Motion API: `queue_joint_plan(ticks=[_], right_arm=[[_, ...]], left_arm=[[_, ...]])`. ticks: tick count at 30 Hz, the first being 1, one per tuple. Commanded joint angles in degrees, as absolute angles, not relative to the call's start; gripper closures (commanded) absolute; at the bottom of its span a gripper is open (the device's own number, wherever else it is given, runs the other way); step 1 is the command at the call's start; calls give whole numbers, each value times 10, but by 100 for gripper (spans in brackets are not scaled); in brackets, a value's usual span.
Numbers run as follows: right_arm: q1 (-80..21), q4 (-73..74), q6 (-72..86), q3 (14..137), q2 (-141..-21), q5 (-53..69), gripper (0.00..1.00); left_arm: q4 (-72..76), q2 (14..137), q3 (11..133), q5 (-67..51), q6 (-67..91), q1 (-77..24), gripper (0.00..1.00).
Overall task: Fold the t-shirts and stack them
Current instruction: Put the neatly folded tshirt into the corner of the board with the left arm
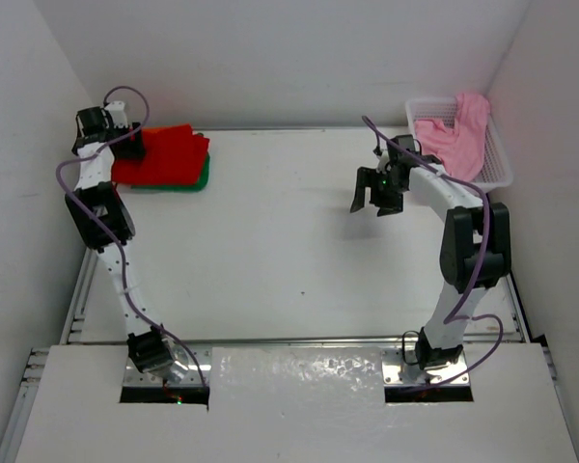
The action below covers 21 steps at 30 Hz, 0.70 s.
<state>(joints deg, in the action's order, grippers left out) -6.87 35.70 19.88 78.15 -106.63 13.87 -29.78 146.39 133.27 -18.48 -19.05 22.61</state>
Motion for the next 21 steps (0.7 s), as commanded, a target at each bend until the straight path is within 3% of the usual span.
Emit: queue_joint_plan(ticks=[1, 2, 4, 16, 21], right_arm=[[-67, 367, 189, 797, -1057, 139, 20], [-67, 364, 190, 795, -1056, 139, 20], [-67, 362, 189, 791, -1051, 141, 20], [-67, 359, 189, 773, -1027, 145, 20], [-66, 413, 166, 857, -1022, 122, 19]], left_arm=[[-192, 1442, 1349, -87, -106, 250, 24], [-183, 1420, 1336, -81, -92, 251, 9], [-165, 1385, 1286, -48, -84, 255, 1], [-210, 1361, 1278, 43, -70, 274, 2], [-260, 1305, 1282, 26, -90, 265, 2]])
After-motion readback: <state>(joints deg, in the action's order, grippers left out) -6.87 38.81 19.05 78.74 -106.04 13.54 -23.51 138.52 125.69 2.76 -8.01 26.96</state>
